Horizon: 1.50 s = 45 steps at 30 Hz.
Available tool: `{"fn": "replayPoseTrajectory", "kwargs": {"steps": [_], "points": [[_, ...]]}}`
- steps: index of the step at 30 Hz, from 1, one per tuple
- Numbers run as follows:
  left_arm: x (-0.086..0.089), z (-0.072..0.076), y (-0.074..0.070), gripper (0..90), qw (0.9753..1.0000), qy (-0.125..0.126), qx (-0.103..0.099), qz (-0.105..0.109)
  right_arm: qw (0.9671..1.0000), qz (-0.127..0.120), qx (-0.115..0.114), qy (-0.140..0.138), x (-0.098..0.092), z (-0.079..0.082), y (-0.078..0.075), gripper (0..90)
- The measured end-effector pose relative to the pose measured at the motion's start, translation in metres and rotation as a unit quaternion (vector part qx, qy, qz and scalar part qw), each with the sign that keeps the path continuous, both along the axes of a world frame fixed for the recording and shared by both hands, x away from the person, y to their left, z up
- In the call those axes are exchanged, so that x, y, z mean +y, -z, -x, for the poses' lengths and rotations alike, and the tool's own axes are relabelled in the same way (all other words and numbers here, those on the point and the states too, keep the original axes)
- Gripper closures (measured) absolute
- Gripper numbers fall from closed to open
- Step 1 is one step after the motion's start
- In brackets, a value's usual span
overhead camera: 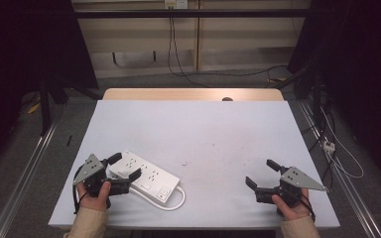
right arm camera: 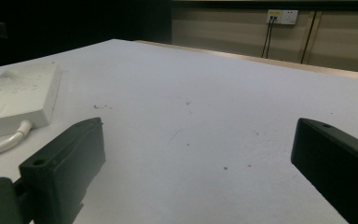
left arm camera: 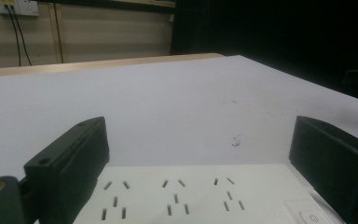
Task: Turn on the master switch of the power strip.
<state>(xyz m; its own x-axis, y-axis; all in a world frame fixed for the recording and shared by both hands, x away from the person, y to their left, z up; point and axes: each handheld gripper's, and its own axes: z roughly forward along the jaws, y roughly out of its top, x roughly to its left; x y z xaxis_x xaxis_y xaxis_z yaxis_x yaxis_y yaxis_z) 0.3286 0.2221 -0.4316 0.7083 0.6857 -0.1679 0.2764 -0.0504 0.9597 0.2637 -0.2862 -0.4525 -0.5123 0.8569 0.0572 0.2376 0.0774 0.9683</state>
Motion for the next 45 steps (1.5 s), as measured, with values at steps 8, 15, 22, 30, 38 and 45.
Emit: {"fn": "replayPoseTrajectory", "kwargs": {"steps": [8, 15, 22, 30, 38, 45], "points": [[-0.004, 0.000, -0.001, 4.6, 0.9999, 0.013, 0.001, 0.003, 1.0000, 0.005, 0.001, -0.004, 0.002, -0.001, 0.000, 2.6], [-0.015, -0.001, -0.003, 5.0, 0.9988, 0.049, 0.008, 0.000, 1.0000, 0.008, 0.002, -0.003, 0.002, -0.001, 0.000, 2.7], [-0.025, 0.000, -0.004, 5.4, 0.9965, 0.083, 0.016, -0.002, 0.9999, 0.009, 0.004, -0.006, 0.003, -0.002, 0.000, 2.8], [-0.035, 0.001, -0.004, 14.5, 0.9935, 0.109, 0.029, -0.014, 0.9999, 0.008, 0.003, -0.006, 0.002, -0.002, 0.000, 3.1], [-0.039, 0.001, -0.003, 22.5, 0.9902, 0.131, 0.038, -0.031, 0.9999, 0.009, 0.003, -0.007, 0.003, -0.002, 0.000, 3.2], [-0.041, 0.001, -0.003, 36.5, 0.9878, 0.147, 0.043, -0.031, 0.9999, 0.010, 0.003, -0.006, 0.003, -0.002, 0.000, 3.3]]}}
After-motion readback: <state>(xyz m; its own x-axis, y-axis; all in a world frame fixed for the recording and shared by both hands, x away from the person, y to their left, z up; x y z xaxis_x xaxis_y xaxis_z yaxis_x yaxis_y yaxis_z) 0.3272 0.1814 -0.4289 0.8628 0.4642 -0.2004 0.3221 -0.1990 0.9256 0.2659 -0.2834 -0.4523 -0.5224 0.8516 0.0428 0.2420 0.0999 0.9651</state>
